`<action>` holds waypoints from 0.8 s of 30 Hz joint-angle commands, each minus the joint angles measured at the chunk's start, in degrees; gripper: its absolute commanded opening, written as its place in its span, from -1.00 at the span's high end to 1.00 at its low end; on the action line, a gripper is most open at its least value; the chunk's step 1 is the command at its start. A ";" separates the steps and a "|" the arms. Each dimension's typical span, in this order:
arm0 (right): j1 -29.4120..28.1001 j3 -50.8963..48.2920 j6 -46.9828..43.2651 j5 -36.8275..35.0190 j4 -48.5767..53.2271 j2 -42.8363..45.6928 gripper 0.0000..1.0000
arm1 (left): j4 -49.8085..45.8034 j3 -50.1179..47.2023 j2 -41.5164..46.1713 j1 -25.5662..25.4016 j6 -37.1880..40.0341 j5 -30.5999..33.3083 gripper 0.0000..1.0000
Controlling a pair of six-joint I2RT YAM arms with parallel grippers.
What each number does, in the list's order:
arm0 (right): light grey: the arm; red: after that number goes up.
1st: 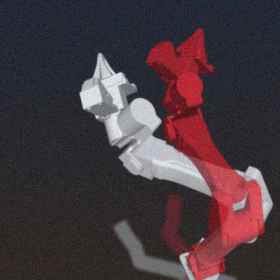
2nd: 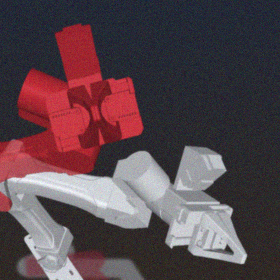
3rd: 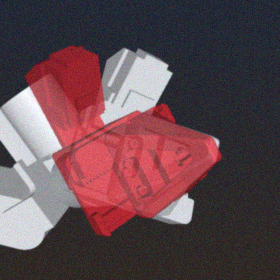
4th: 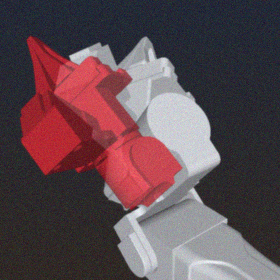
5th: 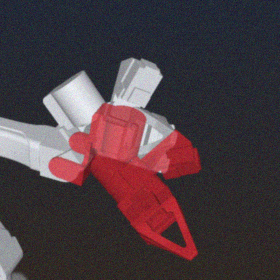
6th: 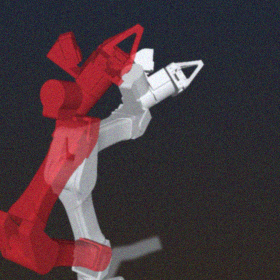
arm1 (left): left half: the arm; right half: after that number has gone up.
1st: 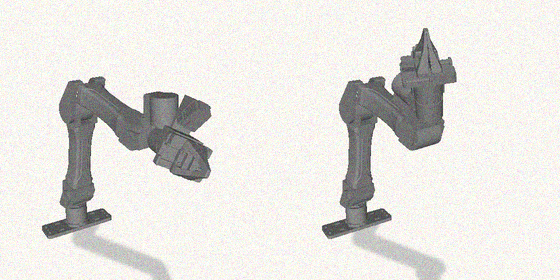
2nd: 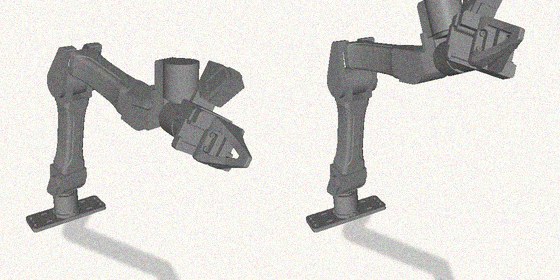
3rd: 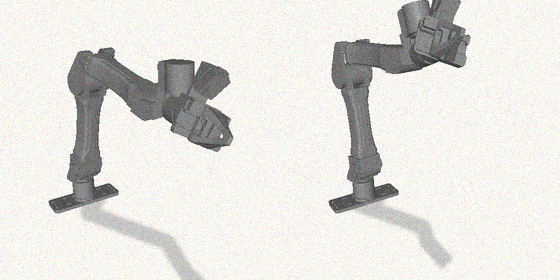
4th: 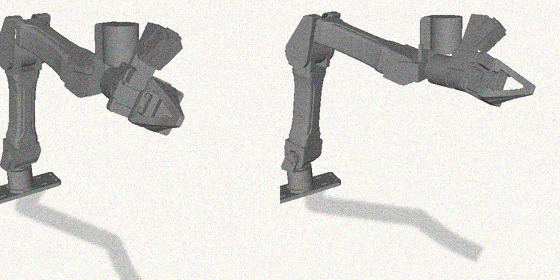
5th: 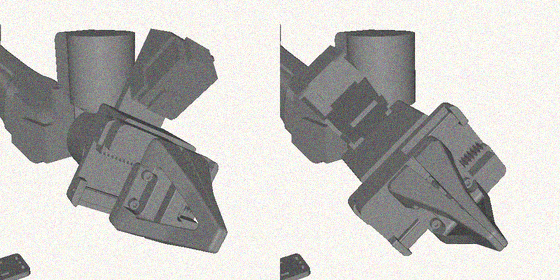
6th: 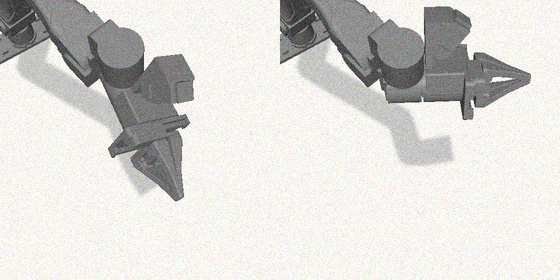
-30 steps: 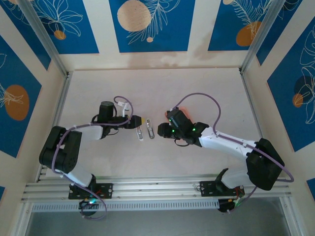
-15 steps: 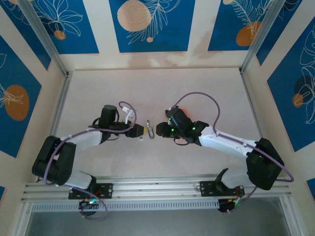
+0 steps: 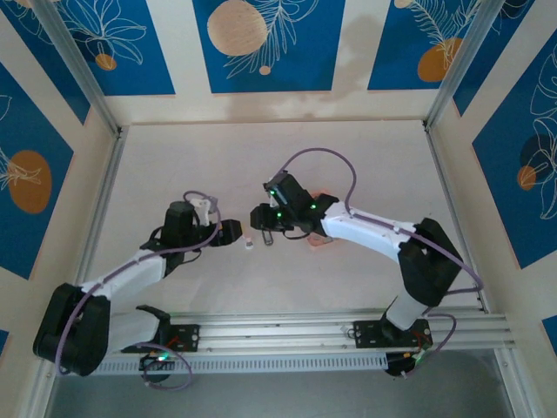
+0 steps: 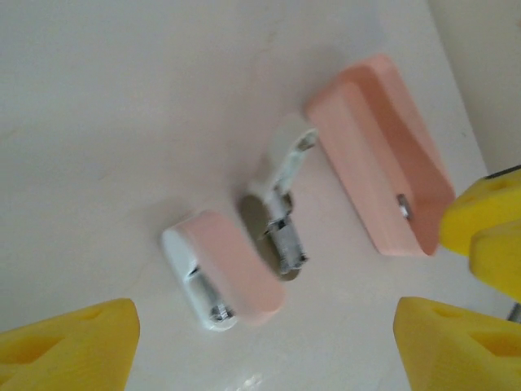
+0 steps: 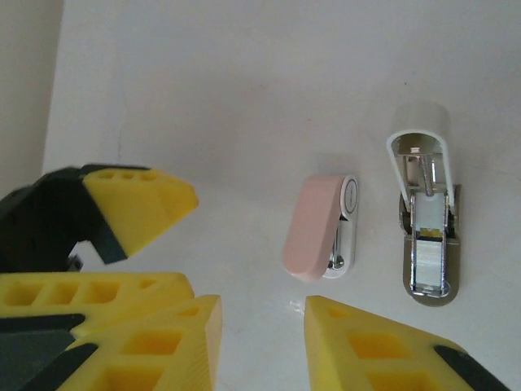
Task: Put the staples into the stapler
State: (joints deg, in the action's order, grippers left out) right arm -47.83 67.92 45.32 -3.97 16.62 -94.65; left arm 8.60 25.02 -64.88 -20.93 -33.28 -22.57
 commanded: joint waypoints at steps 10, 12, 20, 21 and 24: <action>-0.40 9.06 -0.20 2.21 11.84 -9.07 0.51 | -2.98 -7.61 10.35 -0.16 -2.19 11.60 -0.66; -0.46 8.91 0.12 2.29 11.61 -9.31 0.52 | -2.64 -7.37 9.50 -0.16 -1.74 11.16 -0.66; -0.90 10.51 -0.23 5.49 10.68 -10.82 0.54 | 0.26 -6.82 5.59 -0.12 -2.01 9.49 -0.66; -1.16 10.77 -0.24 5.68 10.69 -11.07 0.54 | 0.45 -6.87 5.26 -0.15 -1.97 9.40 -0.66; -1.56 11.34 -0.36 5.94 10.82 -12.42 0.57 | 0.78 -6.95 4.81 -0.17 -2.03 9.08 -0.66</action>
State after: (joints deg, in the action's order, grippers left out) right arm -48.69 77.52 45.28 -0.34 26.41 -105.43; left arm 7.49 17.89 -59.70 -20.93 -35.90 -12.45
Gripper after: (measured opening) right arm 0.221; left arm 0.830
